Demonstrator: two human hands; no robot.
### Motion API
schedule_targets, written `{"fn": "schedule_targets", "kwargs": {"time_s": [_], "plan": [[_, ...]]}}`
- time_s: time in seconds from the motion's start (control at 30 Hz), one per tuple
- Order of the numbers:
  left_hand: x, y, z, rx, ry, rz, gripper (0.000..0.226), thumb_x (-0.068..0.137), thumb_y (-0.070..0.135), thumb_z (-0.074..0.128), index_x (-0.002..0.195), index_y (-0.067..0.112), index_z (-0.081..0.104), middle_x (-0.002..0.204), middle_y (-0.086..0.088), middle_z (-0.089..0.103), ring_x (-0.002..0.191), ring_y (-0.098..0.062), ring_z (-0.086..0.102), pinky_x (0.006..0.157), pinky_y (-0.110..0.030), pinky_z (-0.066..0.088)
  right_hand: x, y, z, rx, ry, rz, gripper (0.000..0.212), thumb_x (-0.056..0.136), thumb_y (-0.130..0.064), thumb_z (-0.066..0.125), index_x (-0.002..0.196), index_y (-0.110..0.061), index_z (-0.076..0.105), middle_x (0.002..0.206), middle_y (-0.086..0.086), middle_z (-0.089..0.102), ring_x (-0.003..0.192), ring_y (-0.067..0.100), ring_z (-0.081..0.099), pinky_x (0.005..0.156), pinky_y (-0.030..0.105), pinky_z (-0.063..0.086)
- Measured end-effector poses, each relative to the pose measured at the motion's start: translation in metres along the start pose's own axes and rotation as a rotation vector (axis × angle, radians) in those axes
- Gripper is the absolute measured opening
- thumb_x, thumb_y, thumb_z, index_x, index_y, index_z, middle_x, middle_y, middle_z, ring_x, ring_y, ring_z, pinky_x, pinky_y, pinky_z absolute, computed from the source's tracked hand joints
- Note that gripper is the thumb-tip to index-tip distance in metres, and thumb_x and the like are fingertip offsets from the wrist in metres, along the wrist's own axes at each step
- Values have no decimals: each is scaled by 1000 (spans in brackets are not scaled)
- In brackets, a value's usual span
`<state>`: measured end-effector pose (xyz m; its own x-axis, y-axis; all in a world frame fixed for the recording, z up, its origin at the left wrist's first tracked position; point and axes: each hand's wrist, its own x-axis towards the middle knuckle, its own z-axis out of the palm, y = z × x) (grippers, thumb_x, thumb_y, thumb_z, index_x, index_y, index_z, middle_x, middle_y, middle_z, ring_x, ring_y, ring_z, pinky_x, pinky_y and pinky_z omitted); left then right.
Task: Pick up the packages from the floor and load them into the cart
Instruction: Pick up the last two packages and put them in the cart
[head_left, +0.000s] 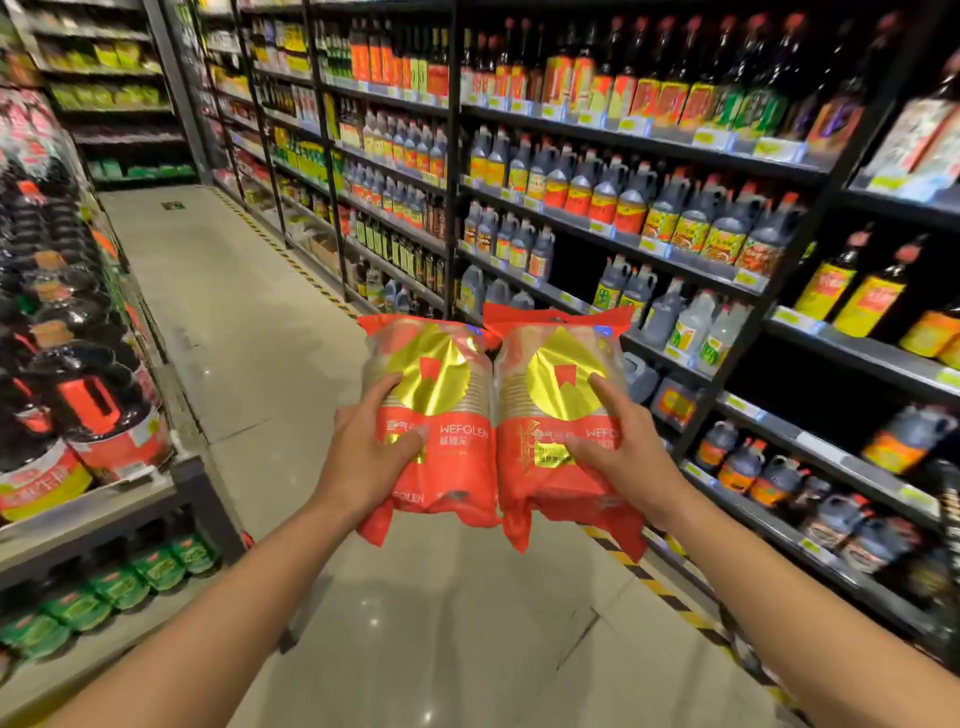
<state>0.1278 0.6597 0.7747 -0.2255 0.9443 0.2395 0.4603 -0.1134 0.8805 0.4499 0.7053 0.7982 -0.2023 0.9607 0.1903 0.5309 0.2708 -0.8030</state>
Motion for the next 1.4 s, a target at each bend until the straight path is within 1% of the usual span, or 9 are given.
{"fn": "schedule_targets", "kwargs": {"time_s": [0.13,0.23,0.47,0.63,0.83,1.03,1.13,1.27,1.4], "plan": [[2,-5,14,-22,-57,-11,73,71,54,73,137,54,43,129,-9,57,119,-29,59,97,-53,55,-15,12,-5,0,41,52,80,83,-41,78,149,-44,33,138,-2,35,136,21,39,114,43,38],[3,-2,31,-34,-109,-2,71,73,54,73,137,56,43,128,-7,57,118,-27,59,97,-53,55,-29,23,-11,31,88,74,79,74,-56,78,141,-59,35,139,1,44,132,27,48,107,55,46],[-1,40,108,-95,-241,35,73,69,62,71,136,57,43,128,-9,56,111,-27,63,96,-53,55,-81,52,-79,5,221,126,78,70,-66,75,137,-63,35,141,-6,45,135,27,44,109,54,42],[-22,93,174,-131,-348,115,75,69,61,71,138,55,43,131,-5,54,117,-26,60,96,-53,55,-132,86,-147,26,322,199,89,64,-74,77,142,-58,36,141,2,47,131,25,50,104,54,48],[-86,173,267,-137,-443,206,73,72,42,71,141,31,50,108,16,57,98,-6,64,82,-35,58,-228,122,-237,13,455,231,81,75,-52,79,144,-50,39,141,1,42,135,20,43,111,47,42],[-174,251,390,-136,-549,247,76,66,56,71,139,44,49,118,-4,60,109,-24,61,96,-50,54,-348,167,-342,-104,617,274,79,78,-35,82,144,-40,39,140,3,46,133,16,41,105,26,32],[-224,288,450,-167,-630,262,78,64,54,73,138,39,52,113,3,61,102,-15,63,95,-45,54,-416,196,-393,-119,685,322,81,76,-38,83,146,-35,43,142,1,49,133,16,45,110,32,37],[-273,320,530,-161,-735,273,76,65,63,70,137,53,46,128,-5,56,116,-24,59,100,-51,52,-490,224,-446,-86,756,395,79,79,-32,83,147,-32,43,145,1,48,133,12,45,113,36,37],[-315,352,605,-197,-834,215,70,72,47,77,136,49,51,127,-4,59,112,-26,64,91,-52,57,-543,264,-491,-93,835,479,79,77,-35,83,145,-38,43,140,3,46,131,18,46,113,44,40]]}}
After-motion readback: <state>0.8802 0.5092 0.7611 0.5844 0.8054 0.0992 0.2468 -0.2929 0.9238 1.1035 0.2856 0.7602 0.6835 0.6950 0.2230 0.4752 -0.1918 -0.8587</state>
